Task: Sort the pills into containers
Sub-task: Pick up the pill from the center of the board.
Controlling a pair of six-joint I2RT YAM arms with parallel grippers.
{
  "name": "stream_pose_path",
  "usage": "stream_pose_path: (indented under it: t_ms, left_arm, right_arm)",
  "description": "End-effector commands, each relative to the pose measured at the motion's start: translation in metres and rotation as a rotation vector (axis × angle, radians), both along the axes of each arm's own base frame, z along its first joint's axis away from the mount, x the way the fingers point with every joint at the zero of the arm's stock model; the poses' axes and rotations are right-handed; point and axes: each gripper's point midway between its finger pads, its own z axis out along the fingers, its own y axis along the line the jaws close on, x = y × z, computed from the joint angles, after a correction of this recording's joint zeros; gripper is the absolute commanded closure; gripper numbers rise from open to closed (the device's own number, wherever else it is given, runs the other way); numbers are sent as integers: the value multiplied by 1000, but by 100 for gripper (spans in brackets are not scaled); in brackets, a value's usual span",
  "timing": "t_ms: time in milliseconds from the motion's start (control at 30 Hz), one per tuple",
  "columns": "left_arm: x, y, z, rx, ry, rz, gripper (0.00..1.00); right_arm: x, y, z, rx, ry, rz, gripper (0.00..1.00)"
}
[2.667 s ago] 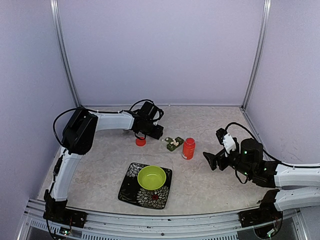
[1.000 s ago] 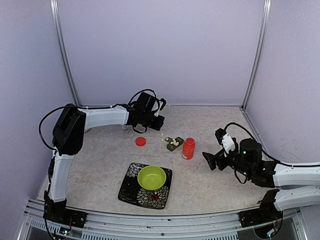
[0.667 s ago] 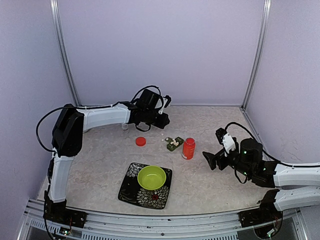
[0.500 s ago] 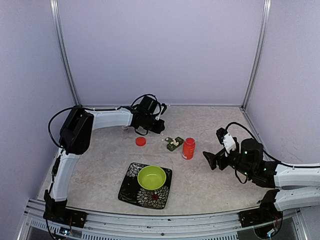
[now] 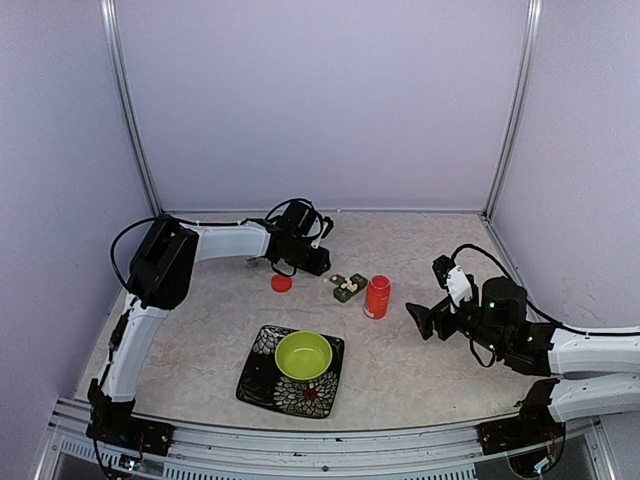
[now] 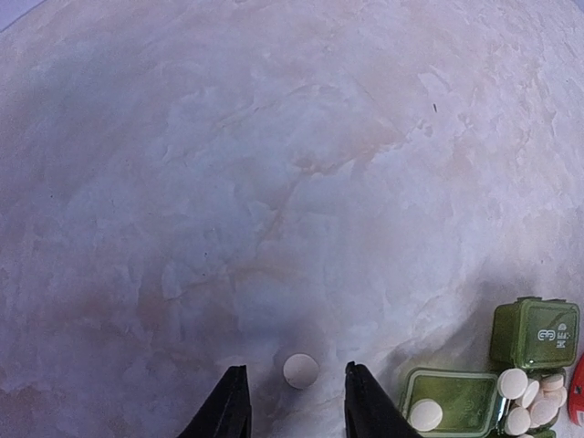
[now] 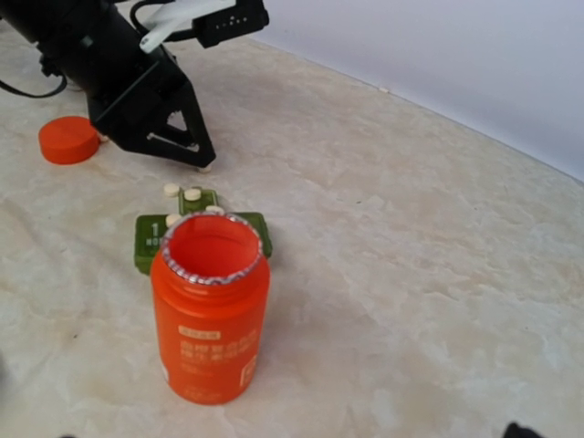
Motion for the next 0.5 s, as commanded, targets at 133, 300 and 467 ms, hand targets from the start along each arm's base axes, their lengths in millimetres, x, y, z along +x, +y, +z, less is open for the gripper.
stream_pose_path:
  t_ms: [133,300,467]
  left_arm:
    - [1,-4,-12,29,0,-5,64]
    - [1,-6,-18,28,-3,-12,69]
    - [-1,-11,-25,29,11,-25,75]
  right_arm:
    - [0,1,-2,9,4,2,0]
    - [0,1,-3,8,6,2,0]
    - [0,1,-3,8,6,3,0]
